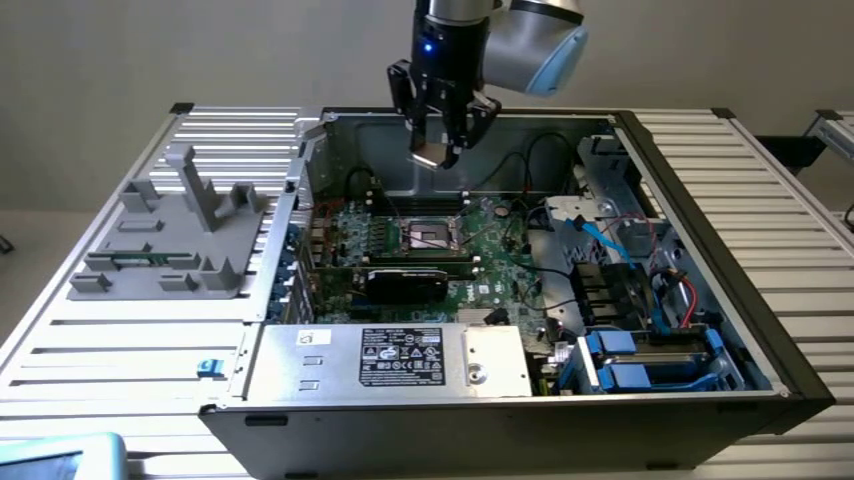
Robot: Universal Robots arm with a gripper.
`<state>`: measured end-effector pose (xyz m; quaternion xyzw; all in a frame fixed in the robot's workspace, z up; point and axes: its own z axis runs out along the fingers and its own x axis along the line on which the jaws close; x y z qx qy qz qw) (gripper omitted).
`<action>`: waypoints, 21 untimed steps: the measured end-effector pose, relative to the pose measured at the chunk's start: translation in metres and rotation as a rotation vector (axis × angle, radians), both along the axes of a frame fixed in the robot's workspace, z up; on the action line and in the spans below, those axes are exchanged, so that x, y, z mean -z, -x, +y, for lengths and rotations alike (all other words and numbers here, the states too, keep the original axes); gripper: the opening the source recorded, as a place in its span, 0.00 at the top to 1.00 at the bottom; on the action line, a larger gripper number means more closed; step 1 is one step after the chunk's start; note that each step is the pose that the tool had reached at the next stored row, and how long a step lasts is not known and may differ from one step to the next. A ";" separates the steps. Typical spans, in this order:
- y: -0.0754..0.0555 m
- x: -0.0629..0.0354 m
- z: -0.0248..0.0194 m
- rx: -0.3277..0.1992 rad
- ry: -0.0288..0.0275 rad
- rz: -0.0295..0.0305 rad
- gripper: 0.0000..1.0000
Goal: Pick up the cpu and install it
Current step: 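Place the cpu into insertion slot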
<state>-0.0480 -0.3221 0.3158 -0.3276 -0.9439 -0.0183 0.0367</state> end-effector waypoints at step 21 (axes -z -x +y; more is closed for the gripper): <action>0.000 0.0085 -0.0075 0.112 0.0108 -0.0046 0.45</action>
